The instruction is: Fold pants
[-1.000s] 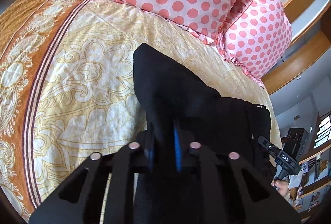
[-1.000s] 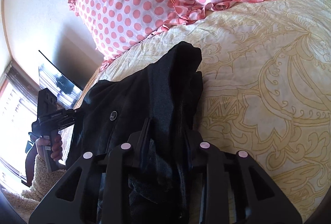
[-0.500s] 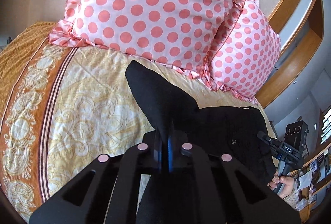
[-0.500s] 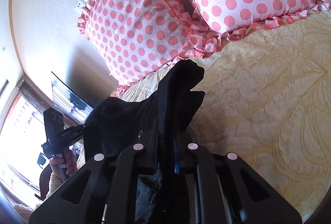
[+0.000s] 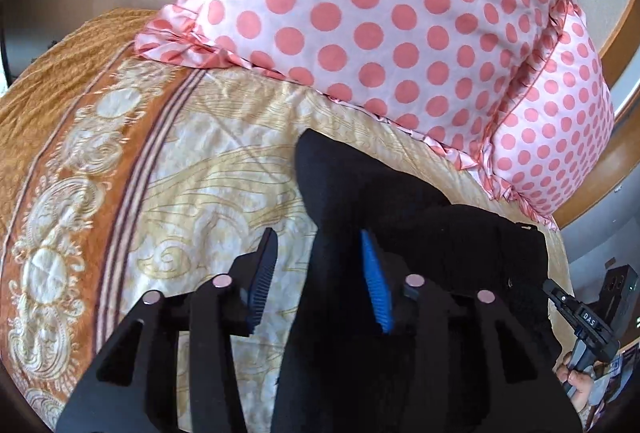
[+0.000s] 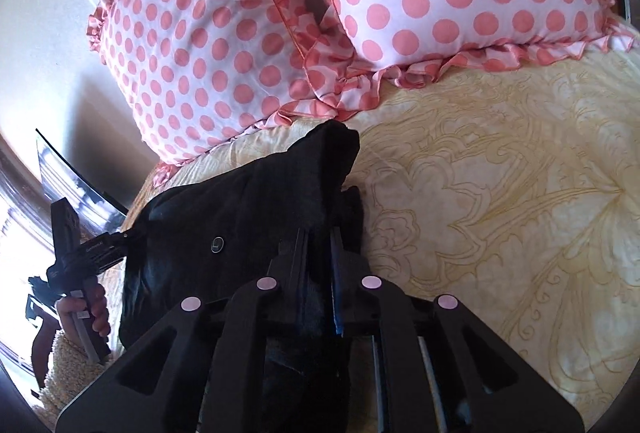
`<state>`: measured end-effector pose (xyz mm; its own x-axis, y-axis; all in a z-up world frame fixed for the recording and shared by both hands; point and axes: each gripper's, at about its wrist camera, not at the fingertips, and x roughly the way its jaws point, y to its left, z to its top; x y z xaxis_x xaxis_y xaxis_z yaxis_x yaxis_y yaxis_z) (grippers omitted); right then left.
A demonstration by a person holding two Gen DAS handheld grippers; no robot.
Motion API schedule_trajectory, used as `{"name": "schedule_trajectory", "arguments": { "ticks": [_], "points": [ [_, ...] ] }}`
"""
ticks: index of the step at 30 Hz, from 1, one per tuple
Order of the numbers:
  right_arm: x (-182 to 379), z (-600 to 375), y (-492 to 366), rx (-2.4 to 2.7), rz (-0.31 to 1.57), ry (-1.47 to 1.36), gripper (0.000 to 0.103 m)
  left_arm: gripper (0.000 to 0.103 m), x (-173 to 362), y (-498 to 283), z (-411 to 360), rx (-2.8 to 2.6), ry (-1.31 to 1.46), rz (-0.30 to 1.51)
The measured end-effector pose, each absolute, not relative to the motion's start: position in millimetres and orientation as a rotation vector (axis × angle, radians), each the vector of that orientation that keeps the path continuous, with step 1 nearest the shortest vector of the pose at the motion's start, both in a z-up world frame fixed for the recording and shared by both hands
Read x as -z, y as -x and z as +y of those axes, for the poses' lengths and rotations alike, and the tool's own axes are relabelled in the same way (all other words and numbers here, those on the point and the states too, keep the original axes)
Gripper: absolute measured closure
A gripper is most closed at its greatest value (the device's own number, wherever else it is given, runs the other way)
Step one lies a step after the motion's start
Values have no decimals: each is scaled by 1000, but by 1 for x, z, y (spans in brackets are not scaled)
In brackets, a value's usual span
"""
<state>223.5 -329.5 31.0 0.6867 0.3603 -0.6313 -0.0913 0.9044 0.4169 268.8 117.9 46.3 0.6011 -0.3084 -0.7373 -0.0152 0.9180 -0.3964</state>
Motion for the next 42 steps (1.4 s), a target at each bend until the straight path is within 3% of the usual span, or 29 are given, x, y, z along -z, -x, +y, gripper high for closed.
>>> {"name": "schedule_trajectory", "arguments": {
  "ticks": [4, 7, 13, 18, 21, 23, 24, 27, 31, 42],
  "points": [
    [-54, -306, -185, -300, 698, -247, 91, 36, -72, -226, 119, 183, 359, 809],
    [-53, -277, -167, -378, 718, -181, 91, 28, -80, -197, 91, 347, 342, 819],
    [-20, -240, -164, -305, 829, 35, 87, 24, -52, -180, 45, 415, 212, 898],
    [-6, -255, -166, -327, 847, -80, 87, 25, -30, -192, 52, 410, 301, 952],
    [-8, -255, -168, -322, 871, -101, 87, 15, -32, -198, 54, 424, 363, 965],
    [-12, -256, -167, -321, 873, -114, 86, 15, -35, -191, 52, 413, 332, 947],
    [-15, -260, -164, -320, 855, -150, 77, 15, -38, -183, 51, 402, 315, 929],
    [-29, -273, -134, -270, 736, -210, 18, 12, -49, -151, 53, 367, 229, 844],
    [-39, -271, -94, -191, 621, -139, 14, 2, -59, -100, 55, 258, 89, 706],
    [-10, -233, -38, -171, 607, -80, 14, 2, -33, -40, 50, 108, 23, 729]
  ]
}}
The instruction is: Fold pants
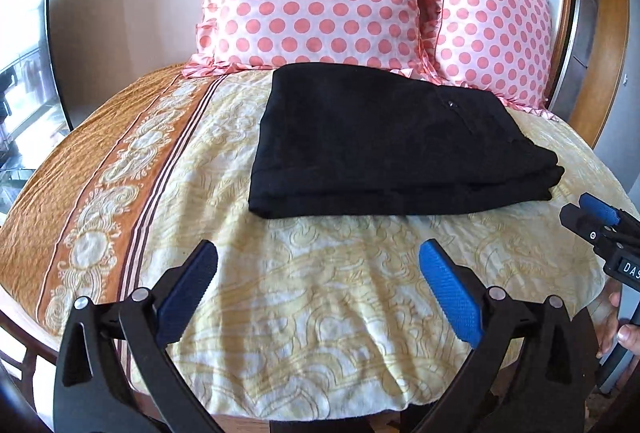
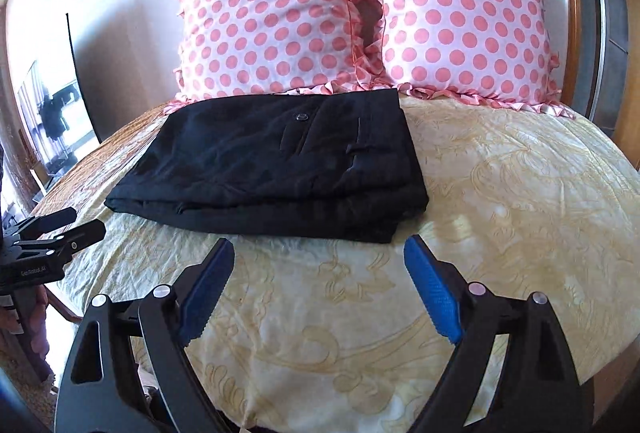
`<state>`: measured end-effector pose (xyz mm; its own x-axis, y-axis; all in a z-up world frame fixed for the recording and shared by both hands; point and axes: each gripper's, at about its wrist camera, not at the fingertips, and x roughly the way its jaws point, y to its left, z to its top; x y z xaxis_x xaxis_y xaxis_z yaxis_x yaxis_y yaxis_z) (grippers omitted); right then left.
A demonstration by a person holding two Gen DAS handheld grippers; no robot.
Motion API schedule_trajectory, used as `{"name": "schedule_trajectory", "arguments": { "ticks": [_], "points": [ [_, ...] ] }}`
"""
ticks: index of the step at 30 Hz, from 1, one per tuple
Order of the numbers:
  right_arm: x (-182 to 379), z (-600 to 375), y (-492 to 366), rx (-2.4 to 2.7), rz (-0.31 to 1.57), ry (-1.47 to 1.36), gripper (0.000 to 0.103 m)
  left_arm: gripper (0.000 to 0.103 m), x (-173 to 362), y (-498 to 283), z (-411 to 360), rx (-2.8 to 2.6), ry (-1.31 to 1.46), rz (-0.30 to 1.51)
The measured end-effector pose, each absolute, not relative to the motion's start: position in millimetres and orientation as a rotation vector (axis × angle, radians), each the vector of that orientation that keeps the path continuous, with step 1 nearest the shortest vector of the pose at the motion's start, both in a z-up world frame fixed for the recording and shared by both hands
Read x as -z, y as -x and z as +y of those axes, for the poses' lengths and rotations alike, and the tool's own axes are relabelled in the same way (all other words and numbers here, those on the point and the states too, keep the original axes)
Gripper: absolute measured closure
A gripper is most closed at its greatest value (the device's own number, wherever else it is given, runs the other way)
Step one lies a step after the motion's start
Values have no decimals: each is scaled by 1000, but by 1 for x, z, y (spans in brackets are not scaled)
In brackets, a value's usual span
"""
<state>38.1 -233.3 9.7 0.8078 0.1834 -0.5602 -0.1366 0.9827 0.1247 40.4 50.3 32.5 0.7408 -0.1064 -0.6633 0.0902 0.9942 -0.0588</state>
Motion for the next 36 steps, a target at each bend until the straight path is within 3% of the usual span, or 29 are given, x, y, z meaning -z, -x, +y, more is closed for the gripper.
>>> {"name": "schedule_trajectory", "arguments": {
  "ticks": [22, 36],
  "points": [
    [13, -195, -28, -145, 618, -21, 1, 2, -9, -24, 48, 23, -21, 741],
    [22, -185, -31, -95, 630, 0, 1, 2, -9, -22, 47, 10, -22, 725]
  ]
}}
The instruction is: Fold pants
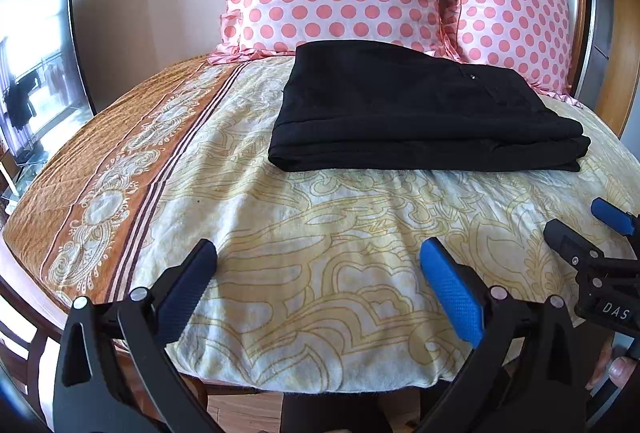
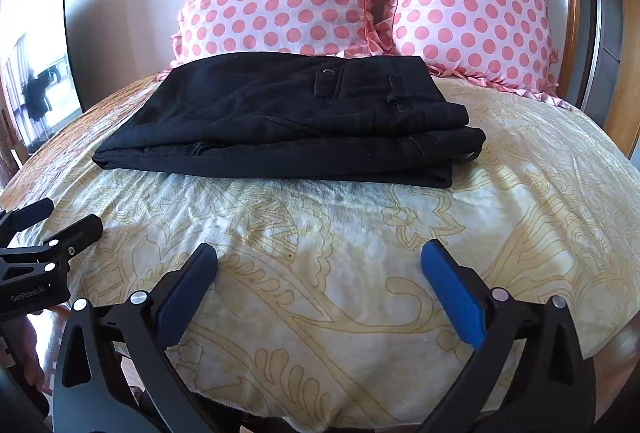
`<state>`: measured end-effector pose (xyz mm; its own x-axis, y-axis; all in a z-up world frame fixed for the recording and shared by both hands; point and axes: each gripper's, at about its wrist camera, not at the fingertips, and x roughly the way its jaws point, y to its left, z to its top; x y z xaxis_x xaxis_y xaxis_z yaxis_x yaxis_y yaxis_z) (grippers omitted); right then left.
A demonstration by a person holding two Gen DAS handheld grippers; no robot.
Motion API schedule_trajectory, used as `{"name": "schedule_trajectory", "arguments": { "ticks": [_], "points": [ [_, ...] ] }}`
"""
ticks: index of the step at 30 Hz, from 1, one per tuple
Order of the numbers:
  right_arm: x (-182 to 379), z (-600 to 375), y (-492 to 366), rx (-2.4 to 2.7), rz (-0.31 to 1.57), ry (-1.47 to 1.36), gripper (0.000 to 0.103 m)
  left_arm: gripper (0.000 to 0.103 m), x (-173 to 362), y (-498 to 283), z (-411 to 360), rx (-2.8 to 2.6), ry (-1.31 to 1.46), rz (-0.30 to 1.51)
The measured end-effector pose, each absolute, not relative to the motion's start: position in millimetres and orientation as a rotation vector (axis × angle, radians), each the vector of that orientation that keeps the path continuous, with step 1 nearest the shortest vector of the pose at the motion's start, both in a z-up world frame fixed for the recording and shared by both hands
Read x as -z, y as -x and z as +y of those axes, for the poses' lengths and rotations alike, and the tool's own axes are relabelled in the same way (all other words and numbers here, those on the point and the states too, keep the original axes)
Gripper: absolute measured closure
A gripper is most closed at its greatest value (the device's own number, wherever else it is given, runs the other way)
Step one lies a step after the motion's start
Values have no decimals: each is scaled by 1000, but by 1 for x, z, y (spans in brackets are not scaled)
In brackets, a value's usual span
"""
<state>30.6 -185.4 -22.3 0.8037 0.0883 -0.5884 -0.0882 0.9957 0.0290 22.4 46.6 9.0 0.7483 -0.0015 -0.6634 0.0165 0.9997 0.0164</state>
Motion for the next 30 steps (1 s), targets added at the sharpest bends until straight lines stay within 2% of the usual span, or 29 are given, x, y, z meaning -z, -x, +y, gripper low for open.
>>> {"name": "schedule_trajectory", "arguments": {
  "ticks": [30],
  "points": [
    [24, -197, -21, -68, 602, -3, 1, 2, -7, -24, 40, 50, -26, 721]
  ]
}}
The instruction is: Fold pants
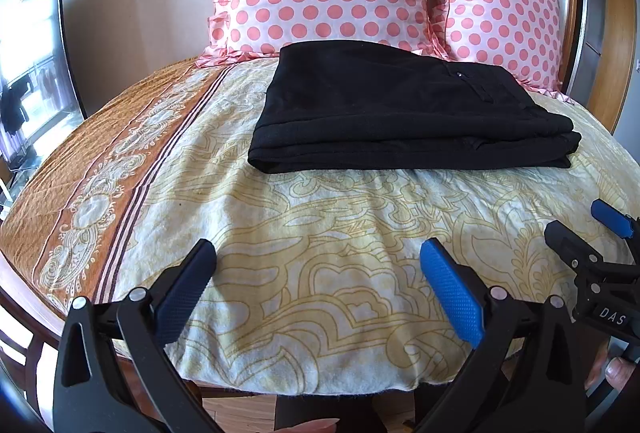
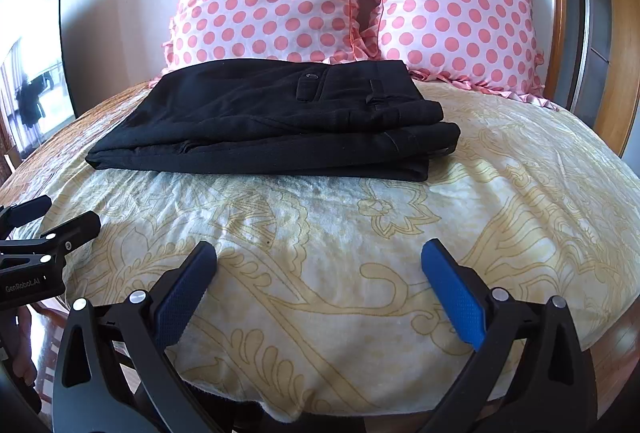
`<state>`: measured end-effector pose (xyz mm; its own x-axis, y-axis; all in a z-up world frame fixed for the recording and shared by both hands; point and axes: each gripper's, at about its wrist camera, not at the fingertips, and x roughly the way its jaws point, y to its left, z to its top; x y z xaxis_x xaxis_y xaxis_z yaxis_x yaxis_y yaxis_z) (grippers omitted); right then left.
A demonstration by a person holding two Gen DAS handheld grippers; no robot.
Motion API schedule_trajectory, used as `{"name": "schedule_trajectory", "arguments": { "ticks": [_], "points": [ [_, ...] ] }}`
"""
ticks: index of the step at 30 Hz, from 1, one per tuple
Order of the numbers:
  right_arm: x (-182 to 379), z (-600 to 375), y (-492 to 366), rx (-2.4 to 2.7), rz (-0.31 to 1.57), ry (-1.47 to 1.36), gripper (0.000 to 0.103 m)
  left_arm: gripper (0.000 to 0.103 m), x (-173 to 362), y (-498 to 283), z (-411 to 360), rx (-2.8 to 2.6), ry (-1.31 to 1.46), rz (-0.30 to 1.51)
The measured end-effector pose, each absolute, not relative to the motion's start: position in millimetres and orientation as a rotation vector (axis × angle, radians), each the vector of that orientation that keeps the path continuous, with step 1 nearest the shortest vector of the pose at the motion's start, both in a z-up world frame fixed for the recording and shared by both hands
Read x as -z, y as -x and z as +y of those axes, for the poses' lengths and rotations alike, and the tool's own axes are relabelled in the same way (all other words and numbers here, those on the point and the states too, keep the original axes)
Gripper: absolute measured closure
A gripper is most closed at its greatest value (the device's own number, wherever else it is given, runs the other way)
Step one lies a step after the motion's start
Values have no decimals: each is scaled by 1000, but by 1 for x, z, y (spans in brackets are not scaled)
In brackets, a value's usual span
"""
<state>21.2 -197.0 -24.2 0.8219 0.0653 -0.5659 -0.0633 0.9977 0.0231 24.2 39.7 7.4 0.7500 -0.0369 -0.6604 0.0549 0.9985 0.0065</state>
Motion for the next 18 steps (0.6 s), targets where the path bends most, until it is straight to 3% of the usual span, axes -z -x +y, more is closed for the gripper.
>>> {"name": "schedule_trajectory", "arguments": {
  "ticks": [18],
  "points": [
    [25, -197, -21, -68, 600, -4, 1, 2, -7, -25, 40, 47, -23, 720]
  ]
}}
